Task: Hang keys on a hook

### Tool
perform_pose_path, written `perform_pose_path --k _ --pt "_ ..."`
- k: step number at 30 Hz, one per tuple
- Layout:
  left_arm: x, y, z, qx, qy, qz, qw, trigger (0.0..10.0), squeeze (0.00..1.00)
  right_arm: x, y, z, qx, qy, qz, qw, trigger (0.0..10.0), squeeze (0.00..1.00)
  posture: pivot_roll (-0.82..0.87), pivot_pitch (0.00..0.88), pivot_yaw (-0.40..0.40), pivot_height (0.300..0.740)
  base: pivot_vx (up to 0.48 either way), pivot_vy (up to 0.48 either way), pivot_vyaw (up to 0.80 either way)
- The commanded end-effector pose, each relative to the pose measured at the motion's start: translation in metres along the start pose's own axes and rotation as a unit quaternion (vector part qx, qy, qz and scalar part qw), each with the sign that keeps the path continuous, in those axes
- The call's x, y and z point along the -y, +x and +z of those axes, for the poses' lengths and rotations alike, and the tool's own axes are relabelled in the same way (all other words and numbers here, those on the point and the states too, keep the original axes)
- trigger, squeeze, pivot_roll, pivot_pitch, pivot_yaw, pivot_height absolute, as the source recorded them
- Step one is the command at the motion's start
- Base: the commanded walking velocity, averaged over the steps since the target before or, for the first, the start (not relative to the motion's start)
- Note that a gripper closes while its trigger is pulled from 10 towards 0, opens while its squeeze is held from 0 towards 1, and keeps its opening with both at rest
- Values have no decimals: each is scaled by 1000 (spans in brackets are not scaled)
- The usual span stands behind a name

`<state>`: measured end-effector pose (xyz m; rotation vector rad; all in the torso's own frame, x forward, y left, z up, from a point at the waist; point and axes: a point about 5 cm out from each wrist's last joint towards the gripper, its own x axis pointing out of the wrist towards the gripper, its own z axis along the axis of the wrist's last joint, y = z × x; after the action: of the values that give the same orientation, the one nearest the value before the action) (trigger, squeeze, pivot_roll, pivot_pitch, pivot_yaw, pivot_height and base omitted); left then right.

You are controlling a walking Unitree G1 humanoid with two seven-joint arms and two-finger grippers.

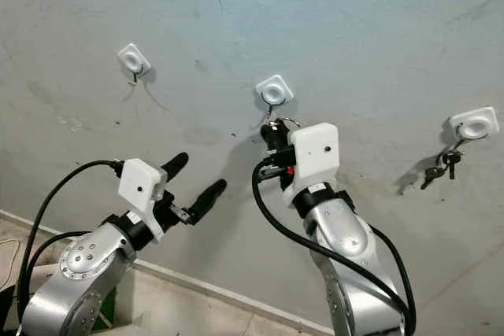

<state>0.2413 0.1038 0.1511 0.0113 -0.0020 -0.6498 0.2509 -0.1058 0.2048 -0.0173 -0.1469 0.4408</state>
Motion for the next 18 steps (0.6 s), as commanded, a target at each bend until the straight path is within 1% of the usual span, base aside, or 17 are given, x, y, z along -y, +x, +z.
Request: perform_pose_path --k 1,4,5,6,9,11,14,18 --pt "0 1 5 4 12 -7 1000 10000 0 -4 -1 8 12 4 24 1000 10000 0 69 14 4 740 0 0 0" --pt "0 1 4 3 11 -13 1000 10000 0 -6 -4 7 1 16 43 999 10000 0 67 15 3 740 0 0 0" --pt "2 2 4 2 9 -23 1000 10000 0 -8 -5 5 -13 36 68 997 10000 0 64 15 4 740 0 0 0" --pt "3 2 4 1 9 -27 1000 10000 0 -10 -5 4 -17 43 80 996 10000 0 62 16 4 740 0 0 0" --pt "5 3 3 -1 8 -34 999 10000 0 -13 -6 3 -22 49 100 994 10000 0 60 16 5 740 0 0 0" --pt "7 4 4 -2 14 -51 999 10000 0 -19 -5 2 -31 58 134 989 10000 0 62 15 3 740 0 0 0" --pt "7 6 7 5 24 -56 998 10000 0 -21 -2 1 -34 59 142 988 10000 0 62 16 2 740 0 0 0" --pt "7 7 9 13 25 -50 998 10000 0 -21 2 1 -33 64 145 987 10000 0 64 16 -1 740 0 0 0"
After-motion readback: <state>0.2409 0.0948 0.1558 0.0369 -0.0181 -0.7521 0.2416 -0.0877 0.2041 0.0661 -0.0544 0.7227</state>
